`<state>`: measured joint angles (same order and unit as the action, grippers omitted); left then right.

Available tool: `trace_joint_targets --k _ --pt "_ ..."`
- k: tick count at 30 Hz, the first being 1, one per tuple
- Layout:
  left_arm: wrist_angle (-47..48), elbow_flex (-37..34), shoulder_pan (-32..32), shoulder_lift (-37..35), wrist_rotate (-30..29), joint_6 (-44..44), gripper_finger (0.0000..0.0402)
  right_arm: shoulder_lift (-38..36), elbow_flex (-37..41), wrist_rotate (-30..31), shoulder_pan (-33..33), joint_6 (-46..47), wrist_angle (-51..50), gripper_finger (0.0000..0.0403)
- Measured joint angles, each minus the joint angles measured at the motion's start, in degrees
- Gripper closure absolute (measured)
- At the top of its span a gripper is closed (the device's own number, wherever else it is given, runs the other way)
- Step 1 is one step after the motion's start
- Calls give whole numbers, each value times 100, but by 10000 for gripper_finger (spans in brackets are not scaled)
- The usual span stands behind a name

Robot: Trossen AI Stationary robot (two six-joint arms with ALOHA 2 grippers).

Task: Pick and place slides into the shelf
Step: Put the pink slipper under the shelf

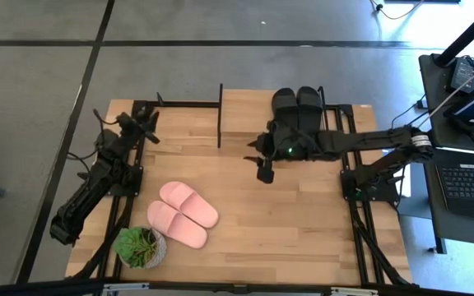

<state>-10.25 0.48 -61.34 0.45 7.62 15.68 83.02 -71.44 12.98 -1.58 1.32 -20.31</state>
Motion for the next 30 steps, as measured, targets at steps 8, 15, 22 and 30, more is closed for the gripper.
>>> trace_joint_targets --k 8,15,22,30 --pt "-28 727 323 74 1132 311 267 -408 1815 -11 -57 637 1686 208" --pt "1650 2770 1162 795 603 -929 267 -1340 2605 3 -57 634 2086 208" --pt "3081 4421 2088 2389 342 -1001 267 -1741 2933 -3 -55 703 2041 208" --pt "3013 4889 3742 4388 -768 -1548 267 -1757 2983 -206 -96 840 1410 208"
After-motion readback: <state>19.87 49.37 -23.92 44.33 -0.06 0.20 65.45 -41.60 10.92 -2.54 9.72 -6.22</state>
